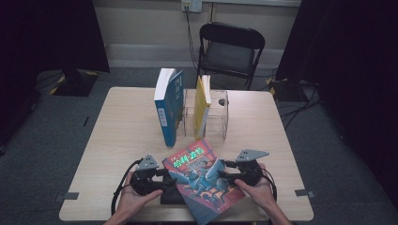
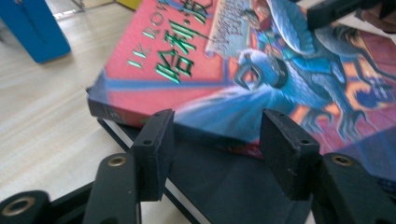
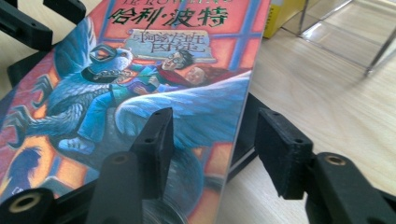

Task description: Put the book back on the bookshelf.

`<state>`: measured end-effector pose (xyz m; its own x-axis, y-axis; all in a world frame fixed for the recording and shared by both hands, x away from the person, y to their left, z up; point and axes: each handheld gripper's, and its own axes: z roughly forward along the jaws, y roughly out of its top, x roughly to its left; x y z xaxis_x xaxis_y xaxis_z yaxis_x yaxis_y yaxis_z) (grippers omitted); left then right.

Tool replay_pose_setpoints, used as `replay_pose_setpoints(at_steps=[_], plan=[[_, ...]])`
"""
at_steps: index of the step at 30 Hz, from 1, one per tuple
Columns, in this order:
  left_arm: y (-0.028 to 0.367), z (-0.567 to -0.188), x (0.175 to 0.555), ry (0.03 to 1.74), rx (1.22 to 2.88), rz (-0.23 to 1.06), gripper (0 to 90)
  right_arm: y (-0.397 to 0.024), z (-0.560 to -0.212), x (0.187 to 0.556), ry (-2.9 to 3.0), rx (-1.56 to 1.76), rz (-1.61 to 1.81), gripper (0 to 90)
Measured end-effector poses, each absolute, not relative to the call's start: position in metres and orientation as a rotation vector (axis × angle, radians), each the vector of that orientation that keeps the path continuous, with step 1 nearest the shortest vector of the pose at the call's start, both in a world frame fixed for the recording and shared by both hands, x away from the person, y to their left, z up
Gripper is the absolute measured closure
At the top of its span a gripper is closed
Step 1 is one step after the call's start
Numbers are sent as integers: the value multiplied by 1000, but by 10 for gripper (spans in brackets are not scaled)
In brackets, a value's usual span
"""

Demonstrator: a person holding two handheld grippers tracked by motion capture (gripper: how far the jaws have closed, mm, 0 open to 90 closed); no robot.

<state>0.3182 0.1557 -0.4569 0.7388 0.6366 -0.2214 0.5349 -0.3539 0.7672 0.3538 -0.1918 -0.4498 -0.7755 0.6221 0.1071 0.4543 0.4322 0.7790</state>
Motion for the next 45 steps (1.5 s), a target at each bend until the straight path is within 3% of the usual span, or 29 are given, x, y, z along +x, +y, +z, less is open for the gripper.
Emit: replay_pose_setpoints(at_steps=[18,21,26,37,39,45], plan=[[155,-457,334,856,2019,179,520,-188,-453,346,2469,1025,1293,499],[154,-457,341,853,2019,188,513,-185,-452,342,2456,1024,1269,492],[149,-458,352,866,2019,219,410,-180,-452,335,2463,1019,1262,455],[154,-459,368,917,2003,162,406,-173,-450,327,2507,984,1256,440],[152,-455,361,883,2034,177,447,-175,-451,328,2497,989,1266,462],[153,-456,348,880,2034,147,447,-168,-453,351,2461,1041,1248,299]])
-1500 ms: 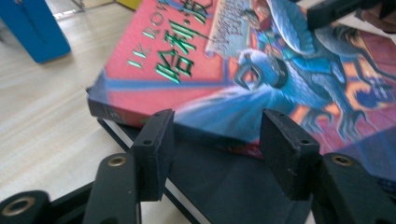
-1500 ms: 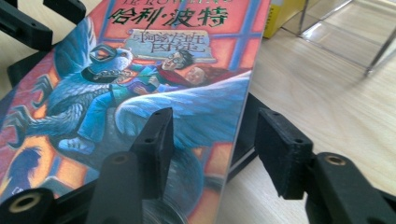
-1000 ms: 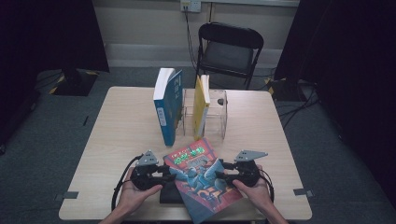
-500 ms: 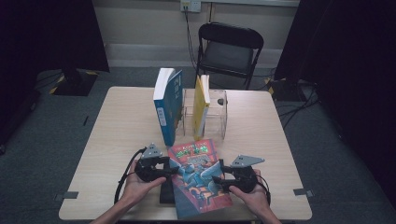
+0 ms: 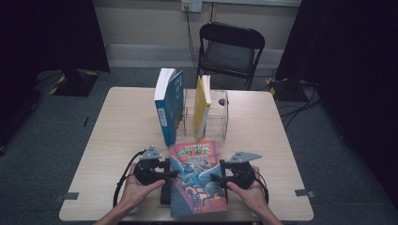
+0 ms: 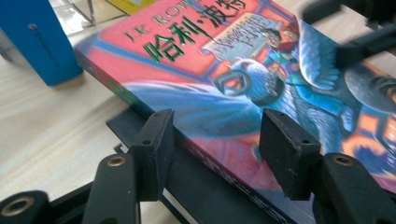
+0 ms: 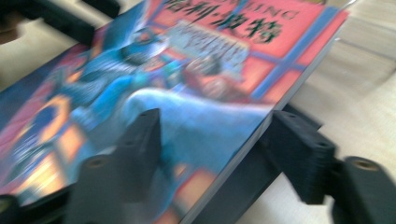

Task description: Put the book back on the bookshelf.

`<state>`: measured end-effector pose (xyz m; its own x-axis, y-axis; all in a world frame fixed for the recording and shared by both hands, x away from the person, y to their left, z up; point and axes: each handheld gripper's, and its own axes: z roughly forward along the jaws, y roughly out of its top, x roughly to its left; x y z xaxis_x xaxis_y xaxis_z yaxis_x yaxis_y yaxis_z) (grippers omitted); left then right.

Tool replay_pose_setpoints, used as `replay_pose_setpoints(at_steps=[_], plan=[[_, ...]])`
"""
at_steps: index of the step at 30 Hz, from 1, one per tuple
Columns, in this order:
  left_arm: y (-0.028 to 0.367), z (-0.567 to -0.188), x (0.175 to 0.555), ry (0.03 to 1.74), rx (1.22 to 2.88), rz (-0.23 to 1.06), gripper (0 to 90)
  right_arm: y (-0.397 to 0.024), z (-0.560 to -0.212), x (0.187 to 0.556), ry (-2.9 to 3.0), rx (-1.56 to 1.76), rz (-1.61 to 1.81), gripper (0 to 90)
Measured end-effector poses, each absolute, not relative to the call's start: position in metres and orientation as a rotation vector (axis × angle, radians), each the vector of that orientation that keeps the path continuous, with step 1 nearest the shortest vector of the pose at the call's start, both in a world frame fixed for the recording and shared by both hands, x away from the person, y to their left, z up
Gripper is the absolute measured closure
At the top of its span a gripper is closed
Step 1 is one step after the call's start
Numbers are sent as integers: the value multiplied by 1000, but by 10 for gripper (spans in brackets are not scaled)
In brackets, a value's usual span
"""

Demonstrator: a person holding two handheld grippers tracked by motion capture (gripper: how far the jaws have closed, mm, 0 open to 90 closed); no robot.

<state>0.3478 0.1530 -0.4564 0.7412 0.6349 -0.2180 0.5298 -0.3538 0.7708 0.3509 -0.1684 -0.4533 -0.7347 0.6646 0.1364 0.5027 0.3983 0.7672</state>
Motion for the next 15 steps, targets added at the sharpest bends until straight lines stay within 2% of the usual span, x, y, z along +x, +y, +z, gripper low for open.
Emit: replay_pose_setpoints(at_steps=[5,8,15], plan=[[154,-460,348,900,2008,121,409,-159,-455,376,2484,1092,1236,220],[154,-462,351,910,2006,100,356,-151,-455,385,2485,1108,1211,172],[150,-461,351,910,2013,123,317,-156,-461,388,2476,1169,1283,162]])
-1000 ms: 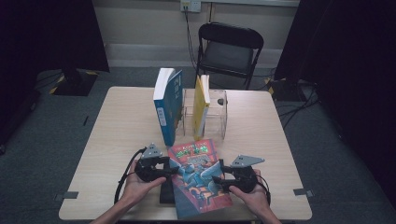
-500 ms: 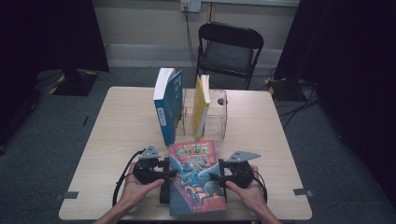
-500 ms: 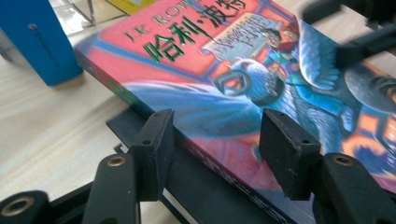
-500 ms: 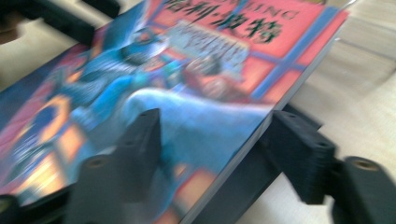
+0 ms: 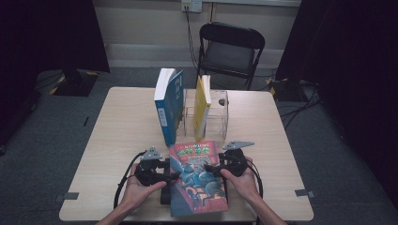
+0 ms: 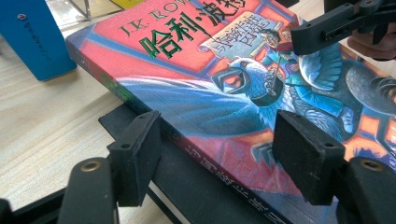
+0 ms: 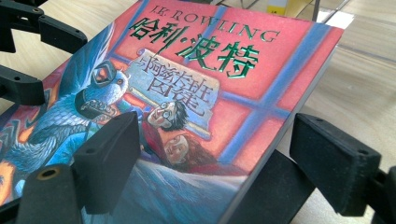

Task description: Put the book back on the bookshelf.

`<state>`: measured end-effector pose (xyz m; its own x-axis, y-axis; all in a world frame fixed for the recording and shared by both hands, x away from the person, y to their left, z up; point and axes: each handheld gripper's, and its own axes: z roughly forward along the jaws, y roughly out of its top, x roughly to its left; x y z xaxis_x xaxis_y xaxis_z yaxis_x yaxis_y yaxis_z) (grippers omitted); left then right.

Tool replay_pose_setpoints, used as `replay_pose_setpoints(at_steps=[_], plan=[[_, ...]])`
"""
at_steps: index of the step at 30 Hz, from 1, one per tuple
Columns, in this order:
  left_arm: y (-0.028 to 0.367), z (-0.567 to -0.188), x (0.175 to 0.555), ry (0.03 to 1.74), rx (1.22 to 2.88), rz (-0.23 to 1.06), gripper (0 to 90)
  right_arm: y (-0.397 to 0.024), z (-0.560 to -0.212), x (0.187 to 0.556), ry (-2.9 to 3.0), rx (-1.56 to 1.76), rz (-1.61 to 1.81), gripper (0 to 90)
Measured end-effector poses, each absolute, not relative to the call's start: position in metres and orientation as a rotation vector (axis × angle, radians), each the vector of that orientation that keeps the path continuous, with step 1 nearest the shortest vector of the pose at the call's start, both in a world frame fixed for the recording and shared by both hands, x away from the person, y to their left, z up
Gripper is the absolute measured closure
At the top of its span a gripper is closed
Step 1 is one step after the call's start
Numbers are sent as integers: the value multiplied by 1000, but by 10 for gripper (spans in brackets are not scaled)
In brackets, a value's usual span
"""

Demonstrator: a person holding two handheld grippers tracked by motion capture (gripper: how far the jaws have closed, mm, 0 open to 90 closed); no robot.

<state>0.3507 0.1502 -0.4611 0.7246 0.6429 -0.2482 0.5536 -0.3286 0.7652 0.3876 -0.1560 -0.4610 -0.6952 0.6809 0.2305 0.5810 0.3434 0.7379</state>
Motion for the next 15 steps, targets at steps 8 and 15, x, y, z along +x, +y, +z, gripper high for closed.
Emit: replay_pose_setpoints(at_steps=[8,15], plan=[[149,-461,352,906,2021,128,289,-157,-463,393,2507,1211,1303,152],[148,-461,351,910,2016,130,288,-157,-452,382,2410,1118,1309,394]])
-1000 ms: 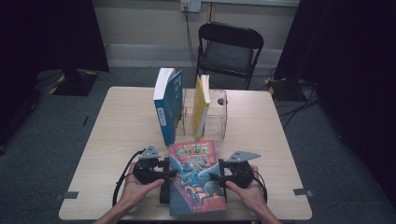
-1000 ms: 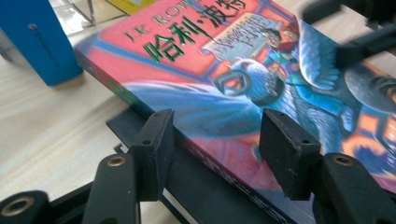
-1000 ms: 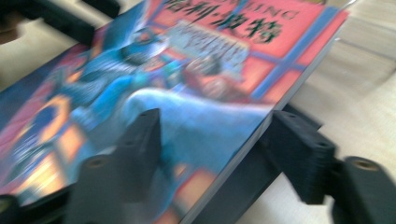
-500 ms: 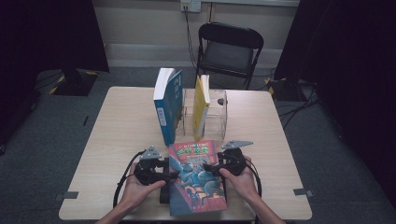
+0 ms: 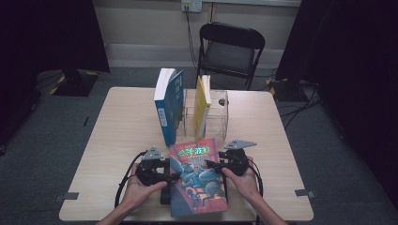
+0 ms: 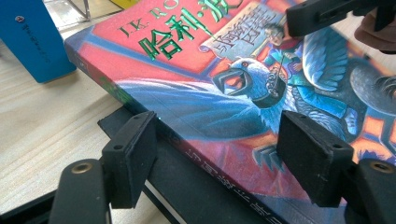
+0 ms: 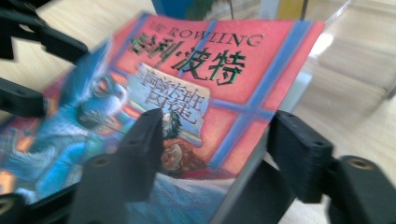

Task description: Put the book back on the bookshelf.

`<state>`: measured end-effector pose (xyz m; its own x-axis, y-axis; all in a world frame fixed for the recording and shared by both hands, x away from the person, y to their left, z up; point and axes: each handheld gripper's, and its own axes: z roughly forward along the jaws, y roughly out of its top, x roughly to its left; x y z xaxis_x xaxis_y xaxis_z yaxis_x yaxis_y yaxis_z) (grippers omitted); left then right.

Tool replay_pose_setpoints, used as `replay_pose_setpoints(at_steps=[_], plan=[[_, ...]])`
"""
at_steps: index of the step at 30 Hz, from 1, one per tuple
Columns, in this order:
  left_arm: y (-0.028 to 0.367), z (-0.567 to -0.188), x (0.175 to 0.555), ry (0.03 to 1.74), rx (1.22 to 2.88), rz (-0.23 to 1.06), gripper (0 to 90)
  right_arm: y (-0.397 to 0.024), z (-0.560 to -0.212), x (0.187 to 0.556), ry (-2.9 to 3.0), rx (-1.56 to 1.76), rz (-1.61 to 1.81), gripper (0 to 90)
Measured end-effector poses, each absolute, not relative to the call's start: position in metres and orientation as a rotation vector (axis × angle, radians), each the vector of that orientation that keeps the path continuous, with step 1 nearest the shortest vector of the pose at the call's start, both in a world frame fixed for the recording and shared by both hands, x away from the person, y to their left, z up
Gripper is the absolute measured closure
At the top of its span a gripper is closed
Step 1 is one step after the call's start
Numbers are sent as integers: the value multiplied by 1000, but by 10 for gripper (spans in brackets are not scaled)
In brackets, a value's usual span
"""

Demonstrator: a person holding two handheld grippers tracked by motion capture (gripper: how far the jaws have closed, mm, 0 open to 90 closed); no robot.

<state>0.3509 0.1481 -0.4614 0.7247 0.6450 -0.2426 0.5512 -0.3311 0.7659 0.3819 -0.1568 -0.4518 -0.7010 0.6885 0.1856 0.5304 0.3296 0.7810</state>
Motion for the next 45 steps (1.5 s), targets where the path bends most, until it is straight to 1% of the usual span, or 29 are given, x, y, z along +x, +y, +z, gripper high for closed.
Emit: replay_pose_setpoints(at_steps=[1,4,6,15,22,27,29,34,38,42,43,45], plan=[[148,-461,351,909,2019,133,288,-155,-451,381,2408,1108,1295,389],[148,-462,351,910,2015,131,287,-153,-452,379,2436,1106,1335,424],[148,-462,351,909,2015,132,287,-151,-451,375,2437,1092,1308,426],[149,-462,352,910,2017,122,282,-162,-453,363,2490,1123,1373,439],[150,-462,354,900,2026,119,276,-160,-454,374,2529,1141,1477,555],[150,-462,354,893,2028,119,276,-146,-455,389,2562,1117,1480,556],[149,-462,355,890,2021,132,278,-141,-456,392,2570,1108,1467,530],[146,-461,357,899,2024,166,261,-134,-455,390,2592,1055,1444,537],[146,-461,357,902,2020,170,261,-133,-454,390,2610,1032,1458,601],[146,-462,359,894,2013,185,265,-134,-456,395,2620,1057,1495,619],[146,-462,359,893,2011,185,266,-134,-456,396,2630,1049,1495,637],[148,-462,360,887,2015,191,283,-136,-454,397,2623,1042,1534,722]])
